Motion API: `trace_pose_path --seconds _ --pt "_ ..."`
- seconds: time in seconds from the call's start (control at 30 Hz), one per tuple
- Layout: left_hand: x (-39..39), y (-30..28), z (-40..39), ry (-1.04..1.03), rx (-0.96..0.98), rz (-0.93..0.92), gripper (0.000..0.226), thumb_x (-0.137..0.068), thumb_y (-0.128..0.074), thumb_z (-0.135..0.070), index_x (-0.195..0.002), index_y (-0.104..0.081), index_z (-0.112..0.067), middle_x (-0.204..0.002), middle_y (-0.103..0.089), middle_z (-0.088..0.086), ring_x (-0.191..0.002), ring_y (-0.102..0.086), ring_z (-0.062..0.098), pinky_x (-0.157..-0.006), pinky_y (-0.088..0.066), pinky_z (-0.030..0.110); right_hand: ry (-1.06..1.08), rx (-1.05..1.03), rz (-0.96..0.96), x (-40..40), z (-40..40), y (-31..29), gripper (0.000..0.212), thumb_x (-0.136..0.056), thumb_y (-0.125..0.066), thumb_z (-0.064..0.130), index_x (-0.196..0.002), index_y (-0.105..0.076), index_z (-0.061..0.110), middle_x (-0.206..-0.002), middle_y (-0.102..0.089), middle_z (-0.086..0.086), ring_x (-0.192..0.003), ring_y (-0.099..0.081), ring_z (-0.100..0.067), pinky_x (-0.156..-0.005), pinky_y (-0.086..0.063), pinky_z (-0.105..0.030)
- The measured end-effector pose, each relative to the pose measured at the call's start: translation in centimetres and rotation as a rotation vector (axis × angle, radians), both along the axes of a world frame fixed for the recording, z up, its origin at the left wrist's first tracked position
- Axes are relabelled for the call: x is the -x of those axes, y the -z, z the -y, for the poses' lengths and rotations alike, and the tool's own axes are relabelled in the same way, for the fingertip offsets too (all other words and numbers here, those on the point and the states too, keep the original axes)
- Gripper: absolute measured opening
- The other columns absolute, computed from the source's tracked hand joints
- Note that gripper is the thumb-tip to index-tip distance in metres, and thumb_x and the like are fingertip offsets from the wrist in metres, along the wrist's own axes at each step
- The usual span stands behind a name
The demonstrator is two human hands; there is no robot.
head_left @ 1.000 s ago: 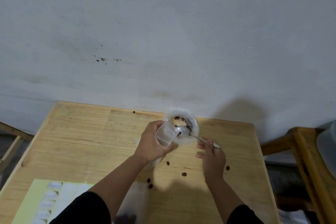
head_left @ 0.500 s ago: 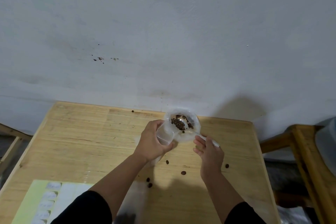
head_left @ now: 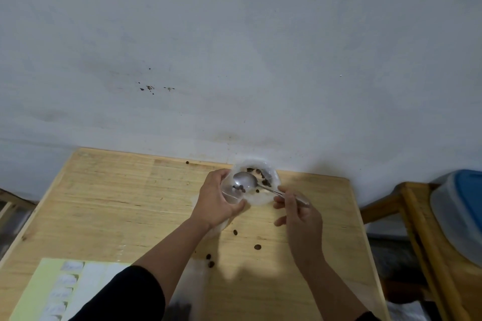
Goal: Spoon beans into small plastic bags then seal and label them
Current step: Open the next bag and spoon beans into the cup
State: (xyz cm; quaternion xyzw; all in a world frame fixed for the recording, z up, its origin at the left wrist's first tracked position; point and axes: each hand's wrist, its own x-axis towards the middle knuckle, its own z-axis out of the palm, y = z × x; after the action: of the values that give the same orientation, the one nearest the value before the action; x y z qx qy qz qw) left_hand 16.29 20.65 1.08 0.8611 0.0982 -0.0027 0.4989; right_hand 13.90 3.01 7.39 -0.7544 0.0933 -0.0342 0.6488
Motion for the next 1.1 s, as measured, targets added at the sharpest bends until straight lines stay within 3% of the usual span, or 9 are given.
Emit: trace_pose_path --seconds 0.07,0.23,0.3,0.43,0.57,0.67,0.97,1.1 --pt "0.0 -0.1 0.1 0.002 -0.014 0.017 0.083 -0.062 -0.084 -0.038 -0.130 -0.042 -0.018 -0.121 -0.044 -0.012 -0.108 -0.042 0.000 -0.078 -0.029 -0.003 -0.021 0.148 0.066 0.5 0.0 0.2 0.016 -0.088 -0.060 0.008 -0.094 -0.070 0.019 -0.077 -0.067 0.000 -0.057 -0.060 -0.006 -0.049 -0.046 -0.012" --pt "0.0 -0.2 0.1 -0.009 -0.016 0.045 0.082 -0.061 -0.085 -0.036 -0.130 -0.042 -0.020 -0.122 -0.044 -0.013 -0.109 -0.042 -0.001 -0.080 -0.031 0.000 -0.046 0.369 -0.020 1.4 0.8 1.3 0.014 -0.078 -0.071 0.011 -0.087 -0.074 0.021 -0.080 -0.070 0.009 -0.077 -0.062 0.002 -0.064 -0.042 -0.002" --pt "0.0 -0.2 0.1 -0.008 -0.032 0.051 0.082 -0.061 -0.085 -0.038 -0.128 -0.042 -0.021 -0.120 -0.045 -0.012 -0.106 -0.044 0.000 -0.078 -0.033 0.000 -0.021 0.306 -0.113 1.7 1.4 1.8 0.014 -0.078 -0.072 0.014 -0.084 -0.074 0.026 -0.077 -0.071 0.008 -0.073 -0.062 -0.004 -0.065 -0.044 -0.006" --pt "0.0 -0.1 0.1 -0.018 -0.065 0.056 0.081 -0.061 -0.084 -0.039 -0.127 -0.042 -0.018 -0.120 -0.045 -0.011 -0.105 -0.043 0.001 -0.078 -0.030 0.002 0.214 -0.059 -0.276 1.9 2.5 2.8 0.012 -0.078 -0.073 0.011 -0.087 -0.074 0.018 -0.084 -0.073 0.003 -0.083 -0.067 -0.011 -0.077 -0.053 -0.025" --pt "0.2 -0.1 0.3 -0.012 -0.091 0.060 0.080 -0.063 -0.083 -0.039 -0.128 -0.043 -0.018 -0.120 -0.044 -0.011 -0.105 -0.042 0.000 -0.079 -0.028 0.000 0.433 -0.071 -0.351 1.0 3.3 5.3 0.012 -0.078 -0.072 0.014 -0.083 -0.072 0.024 -0.089 -0.071 0.002 -0.088 -0.065 -0.013 -0.084 -0.052 -0.031" --pt "0.4 -0.2 0.5 -0.008 -0.097 0.064 0.081 -0.063 -0.083 -0.039 -0.129 -0.043 -0.016 -0.118 -0.043 -0.013 -0.105 -0.041 -0.001 -0.076 -0.028 -0.003 0.517 -0.014 -0.390 0.3 3.6 7.0 0.009 -0.080 -0.071 0.014 -0.088 -0.072 0.018 -0.090 -0.070 0.000 -0.087 -0.063 -0.015 -0.083 -0.051 -0.031" --pt "0.9 -0.5 0.3 0.017 -0.112 0.063 0.084 -0.063 -0.084 -0.037 -0.131 -0.040 -0.016 -0.121 -0.040 -0.012 -0.110 -0.041 0.002 -0.086 -0.030 0.008 0.372 0.335 -0.367 -0.7 4.0 9.5 0.011 -0.081 -0.067 0.016 -0.091 -0.070 0.011 -0.083 -0.067 -0.002 -0.079 -0.059 -0.016 -0.075 -0.040 -0.024" --pt "1.3 -0.9 0.5 0.024 -0.095 0.074 0.084 -0.062 -0.085 -0.034 -0.131 -0.040 -0.017 -0.121 -0.040 -0.012 -0.110 -0.040 0.000 -0.081 -0.028 -0.001 0.327 0.387 -0.355 -0.3 4.4 9.9 0.010 -0.081 -0.067 0.017 -0.089 -0.069 0.011 -0.085 -0.067 -0.005 -0.081 -0.062 -0.021 -0.076 -0.045 -0.027"
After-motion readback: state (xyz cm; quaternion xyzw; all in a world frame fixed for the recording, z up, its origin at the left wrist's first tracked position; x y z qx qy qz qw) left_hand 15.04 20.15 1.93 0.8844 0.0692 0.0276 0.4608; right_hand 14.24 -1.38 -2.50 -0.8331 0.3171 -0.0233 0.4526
